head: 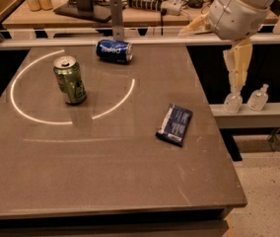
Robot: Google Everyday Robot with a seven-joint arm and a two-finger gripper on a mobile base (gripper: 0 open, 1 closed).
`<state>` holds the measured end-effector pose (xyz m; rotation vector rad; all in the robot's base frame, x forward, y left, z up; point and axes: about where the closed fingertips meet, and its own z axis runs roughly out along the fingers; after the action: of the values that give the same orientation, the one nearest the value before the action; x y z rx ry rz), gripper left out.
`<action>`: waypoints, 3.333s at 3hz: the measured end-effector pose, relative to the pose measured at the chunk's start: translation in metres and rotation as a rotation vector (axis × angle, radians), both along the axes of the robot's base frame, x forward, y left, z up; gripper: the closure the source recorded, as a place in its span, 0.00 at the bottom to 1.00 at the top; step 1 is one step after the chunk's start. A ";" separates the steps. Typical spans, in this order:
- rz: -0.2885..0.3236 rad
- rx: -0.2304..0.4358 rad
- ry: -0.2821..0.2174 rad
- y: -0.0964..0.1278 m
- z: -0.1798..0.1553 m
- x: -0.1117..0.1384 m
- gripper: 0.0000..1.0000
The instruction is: Move rxbar blueberry near green can
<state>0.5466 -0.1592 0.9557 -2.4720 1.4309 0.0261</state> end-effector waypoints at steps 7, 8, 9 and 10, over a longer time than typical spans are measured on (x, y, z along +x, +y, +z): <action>0.522 0.010 0.028 0.044 -0.075 -0.040 0.00; 0.597 0.033 0.060 0.057 -0.086 -0.047 0.00; 0.648 0.057 0.101 0.068 -0.101 -0.058 0.13; 0.691 0.090 0.139 0.079 -0.115 -0.067 0.36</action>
Offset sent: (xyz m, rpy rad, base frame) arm 0.0078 -0.0081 -0.0258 -0.0032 0.0177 0.1220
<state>0.4801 -0.0800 0.8411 -2.7946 0.5350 0.3959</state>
